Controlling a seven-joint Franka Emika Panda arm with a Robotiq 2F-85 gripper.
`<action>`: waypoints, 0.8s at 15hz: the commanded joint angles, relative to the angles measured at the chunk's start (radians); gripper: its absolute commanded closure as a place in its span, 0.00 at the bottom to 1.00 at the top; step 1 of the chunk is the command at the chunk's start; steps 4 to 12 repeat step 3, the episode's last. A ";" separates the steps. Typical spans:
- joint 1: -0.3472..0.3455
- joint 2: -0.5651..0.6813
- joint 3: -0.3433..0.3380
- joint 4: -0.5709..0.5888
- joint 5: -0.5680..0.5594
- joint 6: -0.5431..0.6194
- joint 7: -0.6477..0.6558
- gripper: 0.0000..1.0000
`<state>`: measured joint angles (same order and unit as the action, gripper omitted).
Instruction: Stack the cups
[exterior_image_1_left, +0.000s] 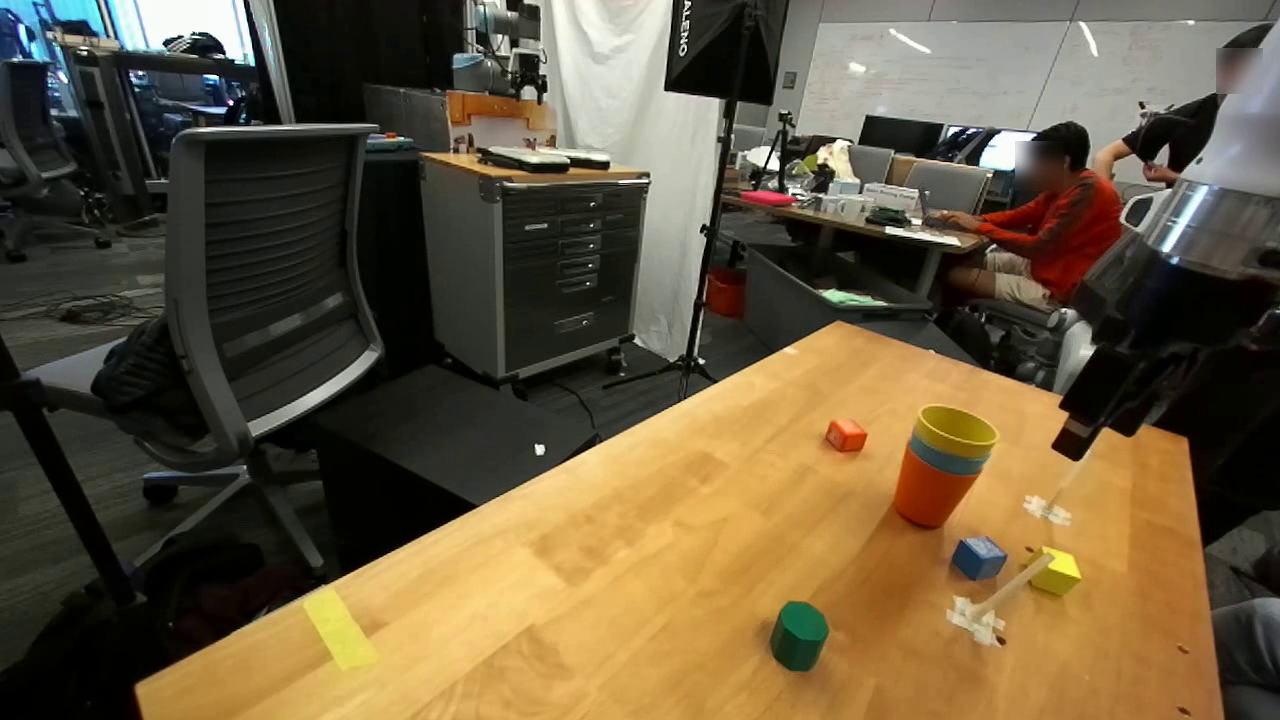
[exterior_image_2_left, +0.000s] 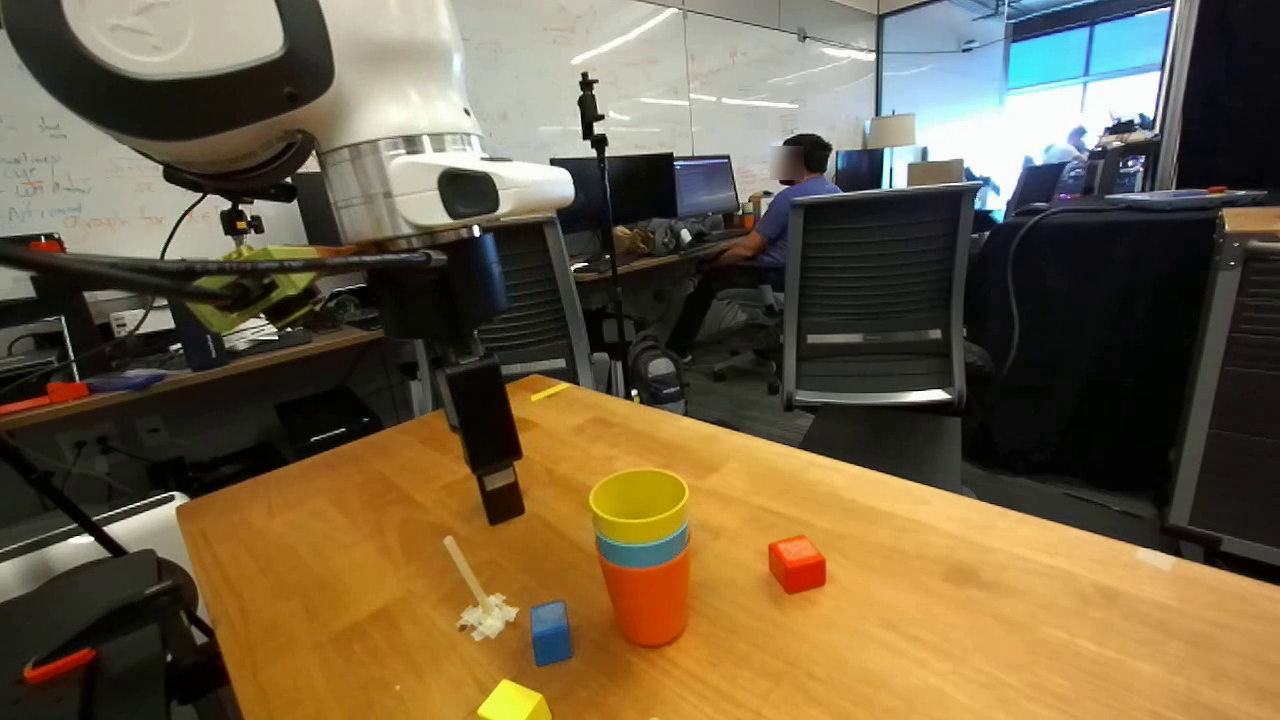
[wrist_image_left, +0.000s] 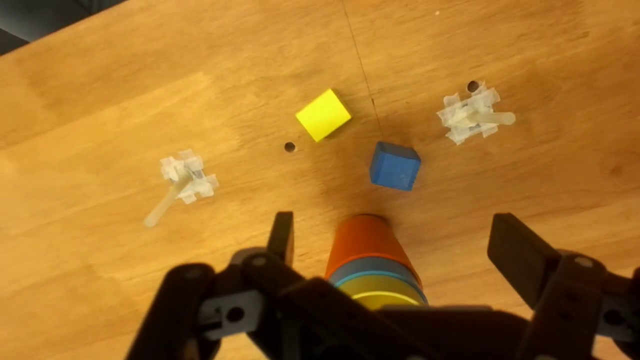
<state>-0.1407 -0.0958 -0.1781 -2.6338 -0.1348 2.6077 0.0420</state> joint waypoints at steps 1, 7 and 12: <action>-0.012 0.000 0.012 0.001 0.002 -0.002 -0.002 0.00; -0.012 0.000 0.012 0.001 0.002 -0.002 -0.002 0.00; -0.012 0.000 0.012 0.001 0.002 -0.002 -0.002 0.00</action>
